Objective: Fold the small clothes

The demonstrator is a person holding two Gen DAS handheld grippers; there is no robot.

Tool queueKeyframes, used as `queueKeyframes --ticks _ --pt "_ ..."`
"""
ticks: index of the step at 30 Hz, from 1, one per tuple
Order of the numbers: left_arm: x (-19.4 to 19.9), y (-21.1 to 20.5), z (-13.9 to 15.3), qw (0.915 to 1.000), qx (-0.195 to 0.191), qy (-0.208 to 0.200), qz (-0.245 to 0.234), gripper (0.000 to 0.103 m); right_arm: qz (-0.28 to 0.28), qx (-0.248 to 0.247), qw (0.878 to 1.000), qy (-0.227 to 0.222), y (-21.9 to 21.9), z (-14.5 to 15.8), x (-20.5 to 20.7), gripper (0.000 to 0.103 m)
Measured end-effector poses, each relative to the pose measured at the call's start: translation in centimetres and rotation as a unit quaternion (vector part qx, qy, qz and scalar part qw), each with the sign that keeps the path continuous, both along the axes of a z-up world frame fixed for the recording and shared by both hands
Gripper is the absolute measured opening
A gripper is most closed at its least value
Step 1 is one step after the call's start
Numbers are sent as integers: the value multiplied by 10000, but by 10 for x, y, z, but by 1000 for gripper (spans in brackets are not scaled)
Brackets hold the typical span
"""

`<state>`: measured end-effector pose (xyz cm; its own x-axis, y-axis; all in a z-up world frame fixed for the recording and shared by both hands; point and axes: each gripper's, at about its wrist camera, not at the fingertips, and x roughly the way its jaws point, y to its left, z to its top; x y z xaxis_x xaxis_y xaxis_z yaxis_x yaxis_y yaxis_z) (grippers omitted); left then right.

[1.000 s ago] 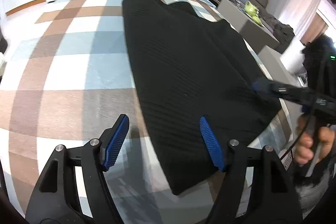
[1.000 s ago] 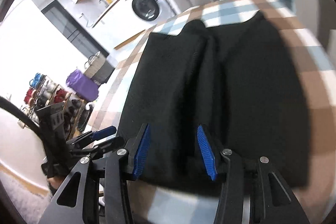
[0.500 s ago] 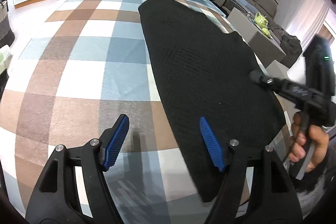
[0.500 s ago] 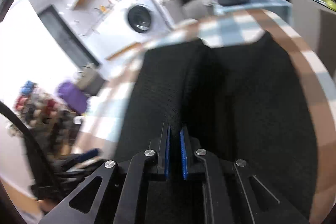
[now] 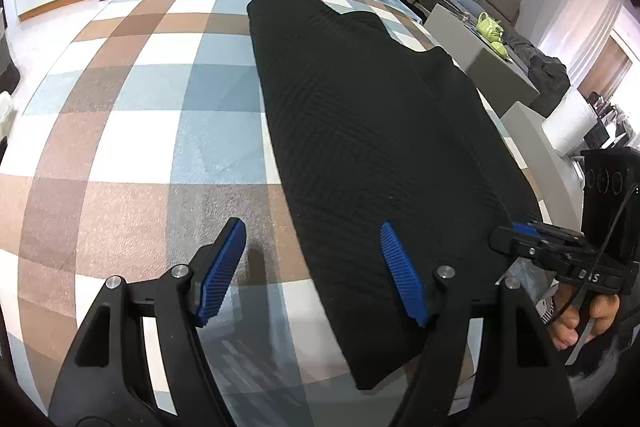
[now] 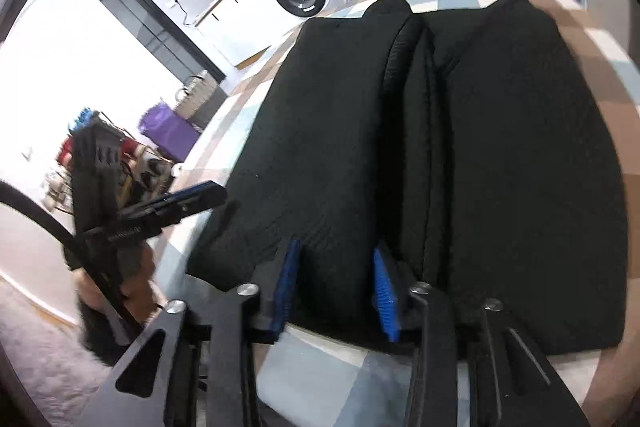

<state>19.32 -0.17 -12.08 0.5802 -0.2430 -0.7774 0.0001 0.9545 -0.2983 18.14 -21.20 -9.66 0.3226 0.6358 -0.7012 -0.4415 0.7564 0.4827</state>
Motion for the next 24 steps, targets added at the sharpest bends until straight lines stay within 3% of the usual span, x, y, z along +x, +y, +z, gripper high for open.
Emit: queueKeyframes --ticks 1,6,9,11,12,14,15,16,21,24 --pt "0 -1 1 10000 4 -18 -14 68 -16 37 10000 27 -2 2 -1 10" --pt "0 -5 6 9999 65 -95 -82 68 -15 634 9978 -187 -17 37 -18 8" --pt "0 -8 3 9999 78 -37 -111 68 -156 -6 9999 74 -18 25 -16 8" --pt "1 -9 1 9999 112 8 -128 68 -291 -328 9985 332 -24 11 -11 11" --pt "1 -10 0 9998 140 11 -149 68 -305 -197 9985 415 -31 7 -4 12" --pt "2 -11 -1 9997 184 12 -156 68 -403 128 9987 292 -48 17 -2 20" --pt "3 -10 -2 9998 165 25 -148 68 -476 142 9986 174 -54 22 -2 32" --pt "4 -9 -3 9998 101 40 -143 68 -580 138 9982 55 -59 27 -2 35" --pt "21 -7 -9 9999 -88 144 -1 68 -1318 -197 9910 -137 -105 35 7 38" --pt "34 -7 -12 9993 -301 189 105 66 -1479 -249 9887 -66 -125 30 7 40"
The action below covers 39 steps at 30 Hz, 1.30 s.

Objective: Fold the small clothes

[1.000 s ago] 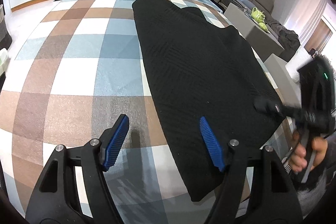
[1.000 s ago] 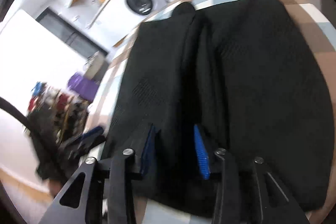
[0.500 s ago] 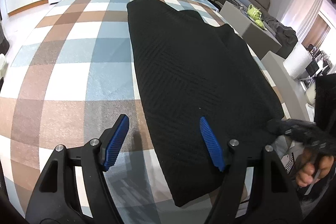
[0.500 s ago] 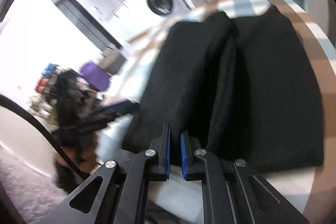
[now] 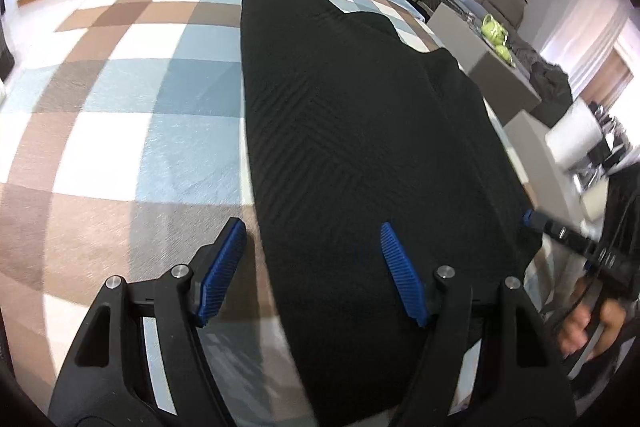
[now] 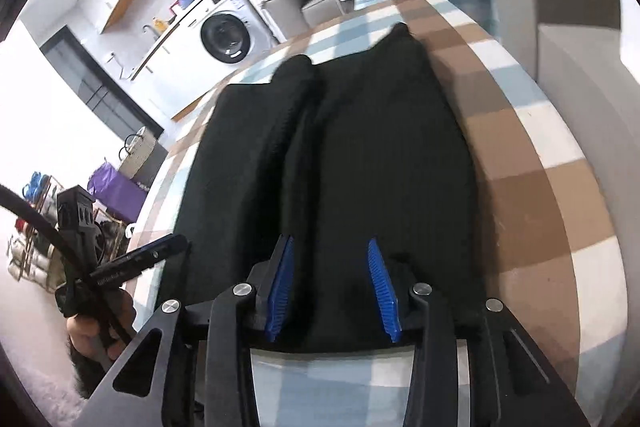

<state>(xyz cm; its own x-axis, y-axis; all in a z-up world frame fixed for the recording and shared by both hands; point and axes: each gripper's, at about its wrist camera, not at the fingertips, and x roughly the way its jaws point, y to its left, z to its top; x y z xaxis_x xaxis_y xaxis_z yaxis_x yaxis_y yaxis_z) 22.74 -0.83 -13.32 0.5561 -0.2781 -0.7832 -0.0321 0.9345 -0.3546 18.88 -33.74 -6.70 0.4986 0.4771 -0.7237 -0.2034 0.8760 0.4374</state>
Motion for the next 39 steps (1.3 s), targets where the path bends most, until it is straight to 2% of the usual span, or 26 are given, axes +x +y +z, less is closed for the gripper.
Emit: queueKeyframes --ticks 1,3,5,9,11,14,18,20,23,25,28,29,30,31,32,33,35,37,39 --pt "3 0 0 10000 -37 -33 61 61 -21 -15 10000 26 7 -3 -1 40" --pt "10 1 -1 9998 -78 -7 209 37 -25 -18 10000 36 -1 -7 -3 40" --pt "14 5 -3 9993 -114 -48 343 19 16 -47 10000 -12 4 -7 -9 40" --pt "14 9 0 9987 -34 -137 485 12 221 -16 9996 162 22 -15 -14 40" --pt "12 12 1 9982 114 -195 548 11 262 -98 9995 130 35 -15 -19 40" --pt "10 24 1 9979 129 -188 613 11 436 -2 9987 273 47 -20 -22 40" --pt "7 39 4 9976 210 -206 627 12 968 -40 9945 398 65 -20 -29 41" --pt "6 43 6 9981 123 -184 582 14 1030 -18 9940 373 67 -15 -29 44" --pt "6 49 8 9981 -4 -126 607 15 974 167 9947 282 72 -14 -5 45" --pt "2 51 10 9979 -10 -130 631 21 908 252 9953 213 77 -17 17 45" --pt "-4 55 15 9974 -84 -212 683 42 750 455 9959 201 92 -22 45 44" --pt "-7 56 17 9970 -83 -258 719 52 658 539 9961 223 95 -25 57 44" --pt "-11 56 20 9968 -68 -304 740 57 609 549 9964 230 102 -25 64 40" --pt "-13 58 23 9964 -40 -376 759 57 572 507 9968 221 110 -25 70 28" --pt "-15 60 26 9961 -23 -419 772 58 548 418 9974 230 114 -24 75 21" --pt "-15 61 27 9959 -15 -435 790 58 545 286 9979 215 118 -22 80 5" --pt "-17 64 30 9956 -24 -455 823 58 591 264 9979 -64 124 -12 79 5" --pt "-18 66 32 9955 -36 -474 821 58 720 273 9943 -740 128 18 61 4" --pt "-17 64 31 9959 -22 -450 781 58 632 141 9931 -978 116 31 48 4"
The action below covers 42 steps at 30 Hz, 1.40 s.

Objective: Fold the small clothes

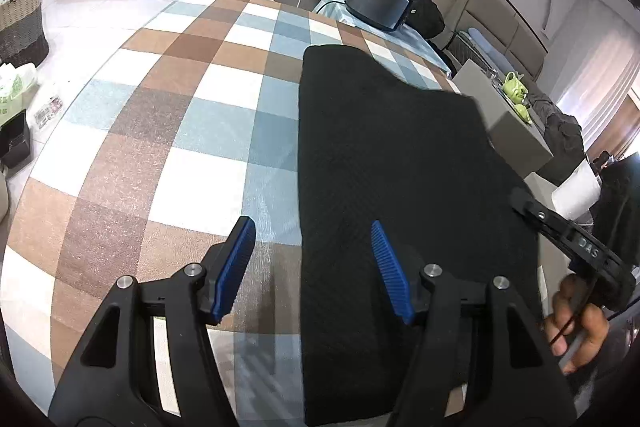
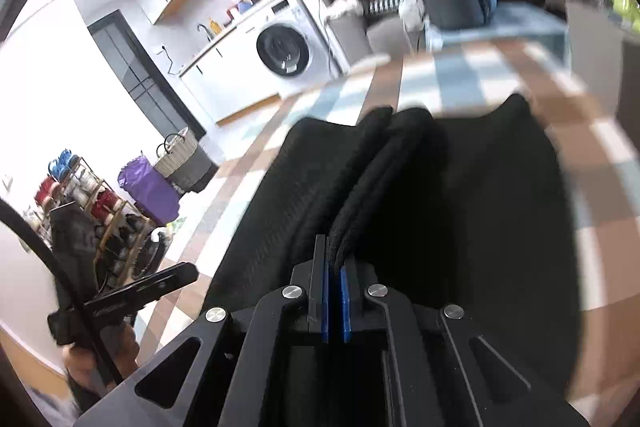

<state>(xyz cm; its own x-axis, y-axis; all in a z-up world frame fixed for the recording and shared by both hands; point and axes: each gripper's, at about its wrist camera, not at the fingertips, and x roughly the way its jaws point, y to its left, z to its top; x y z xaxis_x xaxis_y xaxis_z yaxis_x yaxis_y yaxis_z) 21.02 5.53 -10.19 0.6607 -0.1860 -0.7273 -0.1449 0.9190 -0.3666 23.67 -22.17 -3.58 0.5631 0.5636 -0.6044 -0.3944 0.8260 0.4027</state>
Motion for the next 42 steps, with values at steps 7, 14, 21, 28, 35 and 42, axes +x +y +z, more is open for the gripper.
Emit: queueKeyframes --ticks 7,14,21,28,35,42 --pt "9 -26 -15 9990 148 250 -339 58 -449 -361 9926 1069 -46 -51 17 8" --pt "5 -40 -22 9978 300 342 -487 58 -387 119 9922 1182 -54 -52 23 26" --pt "6 -36 -15 9981 314 261 -454 58 -56 -116 9994 309 -33 -12 9 4" --pt "9 -37 -19 9977 324 337 -500 60 -439 -645 9939 782 -49 -35 18 5" --pt "18 -36 -25 9980 119 360 -507 59 -372 -401 9938 972 -64 -42 -1 12" --pt "31 -40 -31 9989 39 237 -399 8 -341 -118 9940 1035 -86 -49 -29 20"
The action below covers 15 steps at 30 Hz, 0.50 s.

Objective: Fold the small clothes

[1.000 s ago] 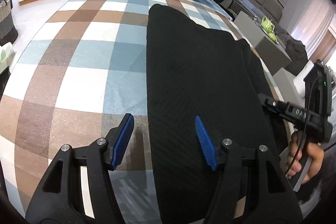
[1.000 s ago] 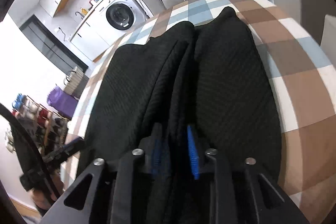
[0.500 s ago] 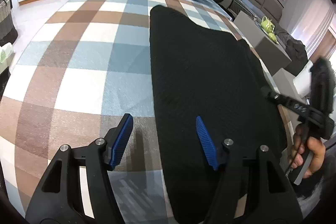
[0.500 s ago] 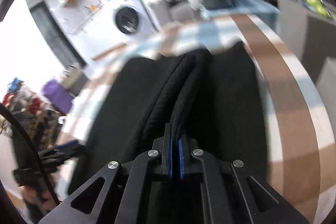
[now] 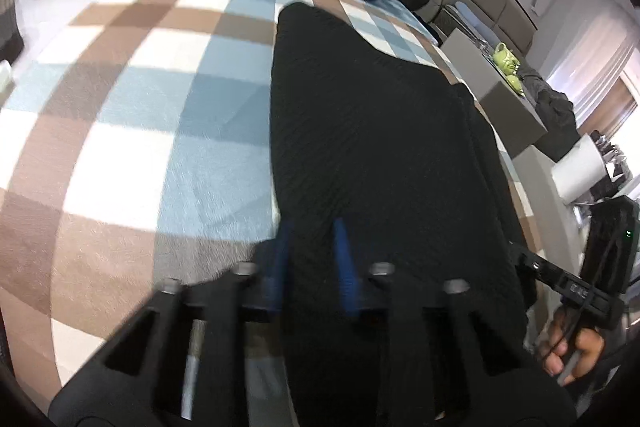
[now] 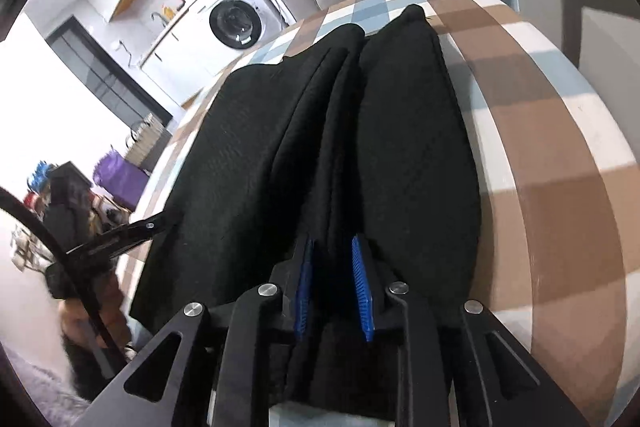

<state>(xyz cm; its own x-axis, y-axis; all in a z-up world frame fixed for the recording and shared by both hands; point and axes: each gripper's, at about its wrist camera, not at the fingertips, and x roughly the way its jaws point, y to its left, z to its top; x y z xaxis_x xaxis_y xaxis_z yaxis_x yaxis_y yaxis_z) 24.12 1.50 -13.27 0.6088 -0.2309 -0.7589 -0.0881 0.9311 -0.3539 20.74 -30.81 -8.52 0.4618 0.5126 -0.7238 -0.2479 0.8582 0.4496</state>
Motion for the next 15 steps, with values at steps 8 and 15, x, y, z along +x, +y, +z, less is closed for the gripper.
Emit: queueKeyframes --ticks 8,15 --pt "-2 3 3 9998 182 -72 84 8 148 -22 9999 57 11 2 21 27" --pt "-7 8 11 9992 345 49 201 41 45 -86 9999 114 32 -1 70 8"
